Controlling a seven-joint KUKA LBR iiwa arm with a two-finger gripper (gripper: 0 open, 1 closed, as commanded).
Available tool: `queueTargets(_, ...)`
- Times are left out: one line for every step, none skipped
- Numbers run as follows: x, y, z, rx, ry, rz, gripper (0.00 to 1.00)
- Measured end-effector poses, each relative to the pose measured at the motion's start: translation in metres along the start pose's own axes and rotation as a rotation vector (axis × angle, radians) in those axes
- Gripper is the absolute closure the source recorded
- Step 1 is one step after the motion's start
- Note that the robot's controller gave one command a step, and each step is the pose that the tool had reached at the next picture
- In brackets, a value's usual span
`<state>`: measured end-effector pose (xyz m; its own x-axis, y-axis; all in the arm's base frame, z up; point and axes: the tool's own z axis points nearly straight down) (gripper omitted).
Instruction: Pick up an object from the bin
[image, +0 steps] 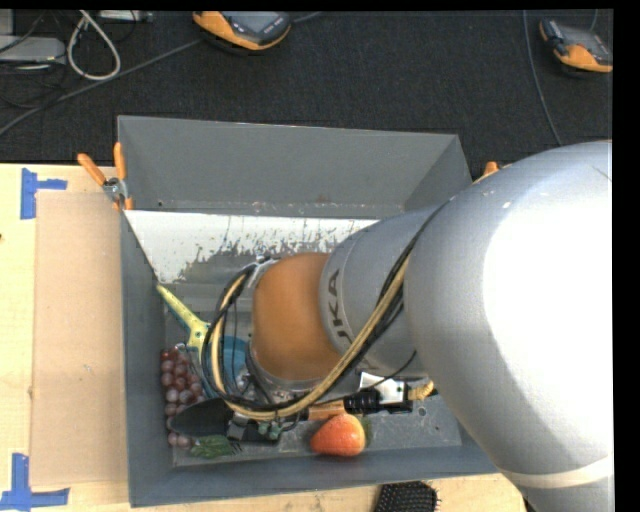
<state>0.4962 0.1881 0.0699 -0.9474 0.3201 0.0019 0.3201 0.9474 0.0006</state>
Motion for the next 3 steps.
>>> queueTargets(0.002, -0.002, -0.033, 0.006, 0.008, 0.000, 1.00)
queueTargets(0.001, 0.000, -0.080, 0.001, 0.002, -0.003, 1.00)
queueTargets(0.002, -0.001, -0.114, 0.006, 0.008, -0.004, 1.00)
